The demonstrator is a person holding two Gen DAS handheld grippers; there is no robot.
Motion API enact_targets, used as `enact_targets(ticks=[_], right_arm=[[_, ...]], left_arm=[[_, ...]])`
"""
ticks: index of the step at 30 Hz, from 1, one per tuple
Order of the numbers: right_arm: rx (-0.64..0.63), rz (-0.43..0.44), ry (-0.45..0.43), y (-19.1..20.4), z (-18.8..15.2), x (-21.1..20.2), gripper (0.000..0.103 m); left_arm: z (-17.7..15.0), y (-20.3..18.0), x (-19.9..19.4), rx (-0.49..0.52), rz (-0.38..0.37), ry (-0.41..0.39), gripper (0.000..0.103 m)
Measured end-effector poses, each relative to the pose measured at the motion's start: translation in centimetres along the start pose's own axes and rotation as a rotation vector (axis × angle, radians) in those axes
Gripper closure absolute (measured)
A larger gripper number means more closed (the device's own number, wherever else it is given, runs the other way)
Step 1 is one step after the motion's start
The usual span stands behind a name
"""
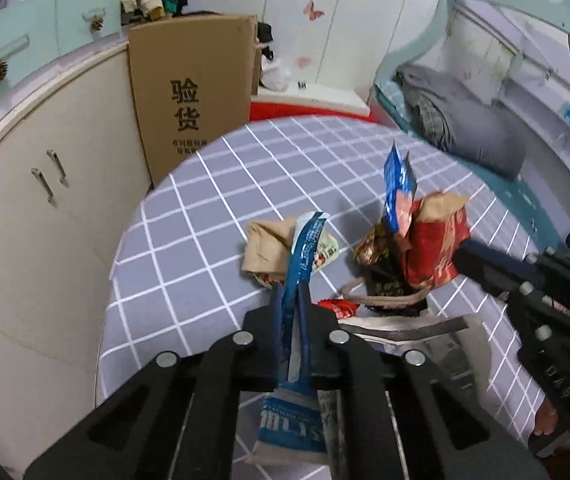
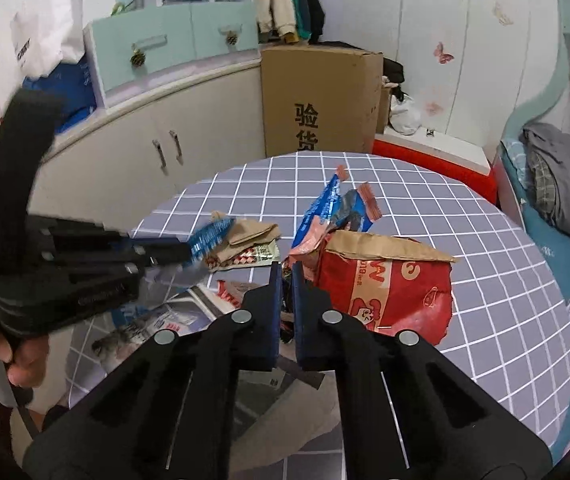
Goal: Collect trash
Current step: 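Grasp a blue wrapper with the left gripper while the right grasps a brown strip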
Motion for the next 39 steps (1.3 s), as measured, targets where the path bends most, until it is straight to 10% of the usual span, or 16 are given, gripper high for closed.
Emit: enact_targets(ticks=[3, 7, 11, 17, 29, 39], right_arm=[[-0.019, 0.003, 0.028, 0.6, 0.1, 0.8, 0.092], [-0.082, -0.039, 0.067, 1.3, -0.8, 2.1, 0.044], [-0.167, -0.103, 0.089, 2.0, -1.4, 3.4, 0.044], [-0.185, -0.142, 0.129, 1.7, -1.7, 5.3, 0.097], [-0.106, -0.056, -0.121, 4.4, 3.6, -3.7, 0.099], [-0.072, 0.089, -0.088, 9.9, 3.7, -5.1, 0.099]], left_arm=[[0.2, 0.5, -1.6, -0.026, 0.011, -0.041, 0.096], [-0.3, 1.1, -3.6, -0.055, 0.003, -0.079, 0.096], [-1.4, 1.6, -4.6, -0.073, -0.020, -0.090, 0.096], [-2.5, 2.3, -5.1, -0.103, -0.045, -0.091, 0.096], [-3.1, 3.3, -10.6, -0.148, -0.064, -0.220, 0.096], [-5.6, 6.3, -13.6, -0.225, -0.044, -0.246, 0.096]])
Point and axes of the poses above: each gripper's, at about its wrist camera, not at the fingertips, and x roughly the way its jaws point, y to its left, z to its top, the point moved 7 cm from there along x, roughly the way its jaws point, and after that the axes turned 9 degrees about x, right-handed, at the moved point
